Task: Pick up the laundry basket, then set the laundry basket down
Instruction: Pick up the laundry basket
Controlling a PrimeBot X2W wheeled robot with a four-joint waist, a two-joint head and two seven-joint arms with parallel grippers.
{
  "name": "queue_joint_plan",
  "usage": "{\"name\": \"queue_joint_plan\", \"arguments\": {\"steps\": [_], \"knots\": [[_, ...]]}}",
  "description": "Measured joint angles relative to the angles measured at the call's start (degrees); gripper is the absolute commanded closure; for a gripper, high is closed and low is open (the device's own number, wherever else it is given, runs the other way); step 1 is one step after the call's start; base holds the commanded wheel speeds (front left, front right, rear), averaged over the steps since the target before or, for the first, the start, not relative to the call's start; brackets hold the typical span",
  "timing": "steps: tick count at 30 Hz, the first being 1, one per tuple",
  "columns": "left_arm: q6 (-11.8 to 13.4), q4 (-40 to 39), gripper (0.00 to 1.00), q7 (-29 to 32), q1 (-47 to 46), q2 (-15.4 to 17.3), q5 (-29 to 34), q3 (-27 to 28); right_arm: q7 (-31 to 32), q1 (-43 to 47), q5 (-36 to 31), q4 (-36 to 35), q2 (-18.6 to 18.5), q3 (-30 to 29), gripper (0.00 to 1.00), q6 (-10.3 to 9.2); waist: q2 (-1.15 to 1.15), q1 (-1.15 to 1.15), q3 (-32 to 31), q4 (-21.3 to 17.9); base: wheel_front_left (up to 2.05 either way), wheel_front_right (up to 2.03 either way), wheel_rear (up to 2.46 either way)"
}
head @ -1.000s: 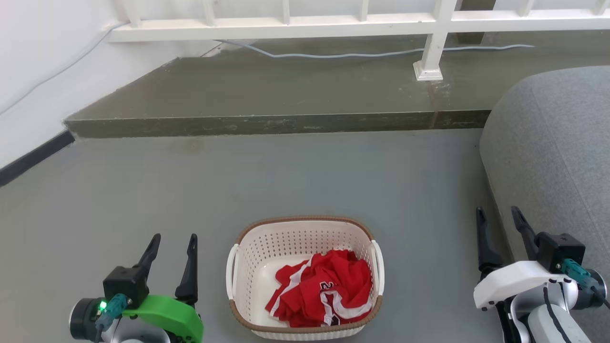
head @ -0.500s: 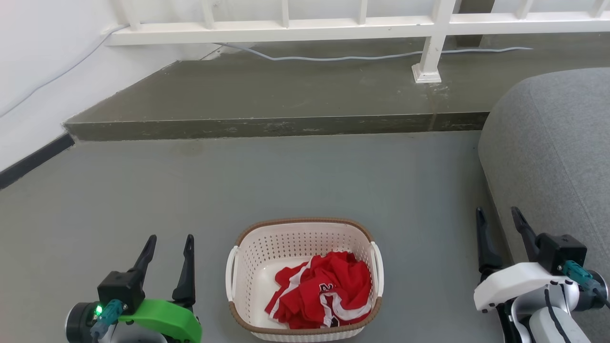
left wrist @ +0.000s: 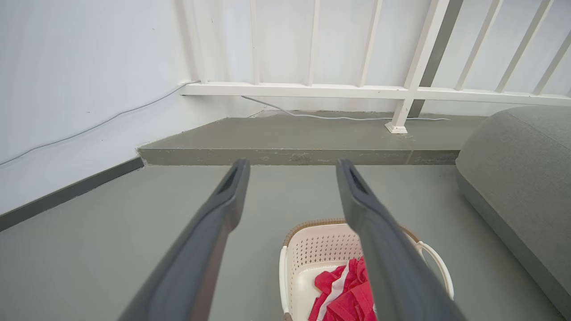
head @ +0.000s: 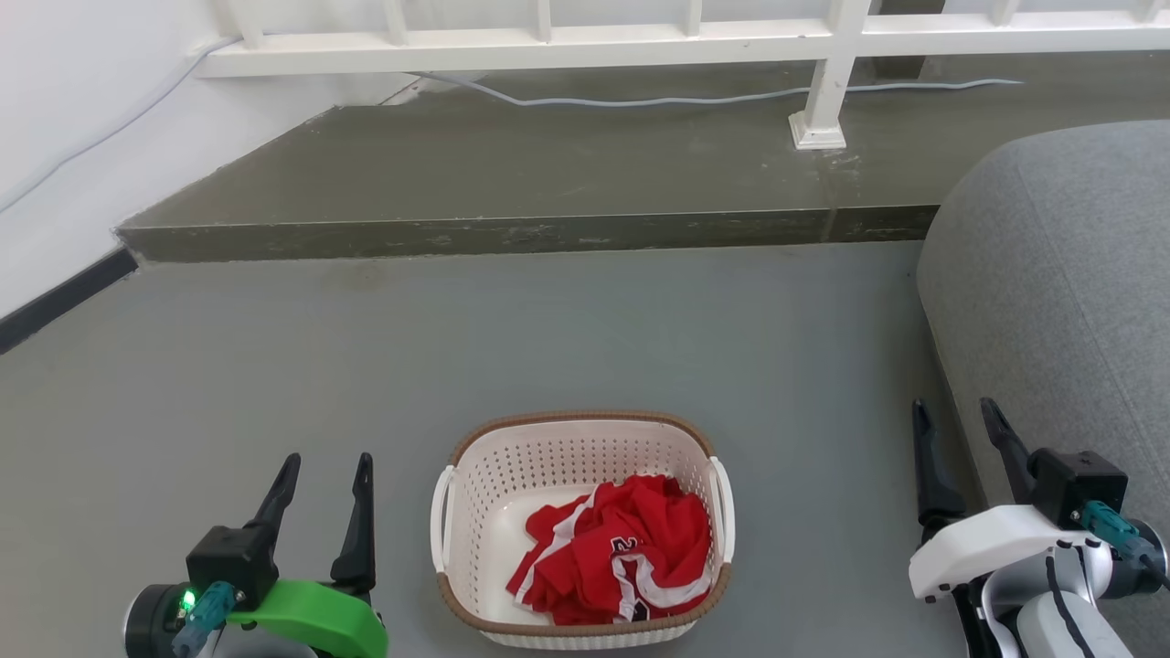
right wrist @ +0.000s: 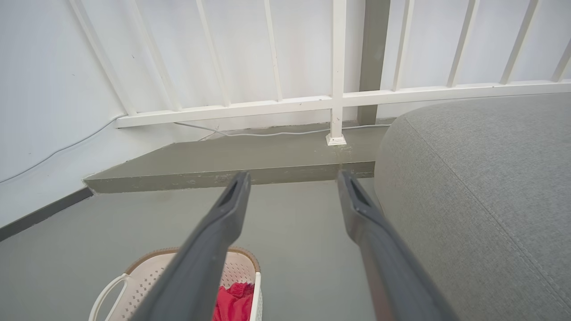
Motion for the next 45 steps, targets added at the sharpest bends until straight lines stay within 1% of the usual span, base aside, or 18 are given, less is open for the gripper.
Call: {"name": "queue_joint_plan", "arguments": {"steps": [15,22,29,34,38,45], "knots": [[0.26,-1.43,0.00,0.59,0.07,0.20,0.46,0.08,0.92,0.03,0.00,-1.02,-0.02,-0.07,0.00,-0.32,0.00,0.00,0.62,-0.24,0.00,0.00,0.00],[0.54,-2.36,0.00,1.58,0.05,0.35,0.85,0.09,1.67,0.06,0.01,-2.08,-0.03,-0.23,0.00,-0.46,0.00,0.00,2.54,-0.17,0.00,0.00,0.00],[0.58,-3.04,0.00,2.52,-0.76,0.25,0.85,0.13,2.94,-0.77,0.02,-2.52,0.05,0.52,0.00,-0.25,0.00,0.00,6.31,-0.12,0.00,0.00,0.00],[0.58,-2.91,0.00,3.02,-4.58,-0.19,0.83,0.08,3.50,-3.44,0.05,-2.42,0.15,0.80,0.00,0.08,0.00,0.00,9.79,-0.28,0.00,0.00,0.00],[0.44,-1.53,0.00,3.94,-7.04,-0.35,0.80,0.02,4.00,-5.46,0.21,-1.89,0.29,0.98,0.00,0.15,0.00,0.00,12.81,-0.40,0.00,0.00,0.00],[-0.81,2.09,0.00,5.04,-11.68,-0.62,-0.68,0.49,4.88,-9.72,0.24,0.13,0.68,1.53,0.00,0.82,0.00,0.00,18.35,-0.59,0.00,0.00,0.00]]}}
